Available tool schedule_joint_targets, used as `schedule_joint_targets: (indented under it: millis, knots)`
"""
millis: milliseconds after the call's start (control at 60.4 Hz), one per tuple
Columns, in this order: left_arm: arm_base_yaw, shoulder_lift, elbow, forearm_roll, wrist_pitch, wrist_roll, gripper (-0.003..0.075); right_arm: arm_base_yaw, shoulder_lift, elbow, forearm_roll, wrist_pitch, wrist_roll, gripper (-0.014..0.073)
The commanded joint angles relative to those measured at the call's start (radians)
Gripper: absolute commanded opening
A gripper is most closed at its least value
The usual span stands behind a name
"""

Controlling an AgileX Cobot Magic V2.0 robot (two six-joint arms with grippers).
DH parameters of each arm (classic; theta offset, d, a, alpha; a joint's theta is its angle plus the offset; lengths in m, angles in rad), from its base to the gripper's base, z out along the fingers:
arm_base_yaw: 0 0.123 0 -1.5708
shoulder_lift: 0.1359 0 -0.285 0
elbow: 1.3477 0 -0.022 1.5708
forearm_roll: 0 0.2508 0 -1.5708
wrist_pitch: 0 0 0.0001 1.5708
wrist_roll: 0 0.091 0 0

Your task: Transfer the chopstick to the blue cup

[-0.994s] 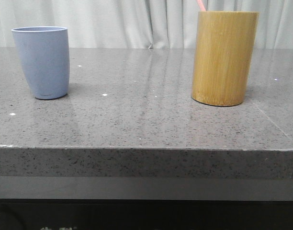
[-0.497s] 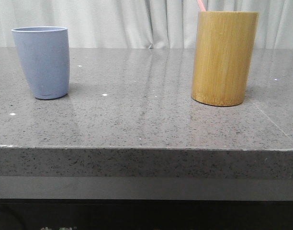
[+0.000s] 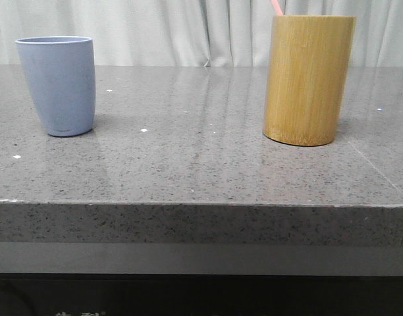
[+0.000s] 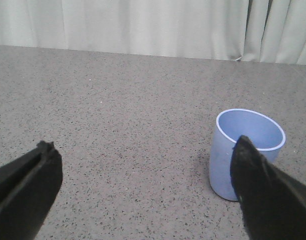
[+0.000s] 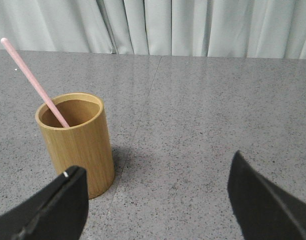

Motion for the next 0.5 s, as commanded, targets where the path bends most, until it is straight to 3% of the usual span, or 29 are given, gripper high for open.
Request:
schedule_joint_targets:
  millis: [0, 199, 480]
  knots:
    - [-0.008, 0.039, -0.077, -0.002, -0.020, 0.021, 0.0673, -0.005, 0.013, -0.036, 0.009, -0.075, -0.001, 0.0587]
    - [-0.033, 0.232, -0.297, -0.002, 0.166, 0.082, 0.0673, -0.005, 0.013, -0.036, 0.009, -0.075, -0.001, 0.0587]
    - [-0.228, 0.568, -0.647, -0.001, 0.479, 0.125, 0.0673, -0.005, 0.013, -0.036, 0.009, -0.075, -0.001, 0.0587]
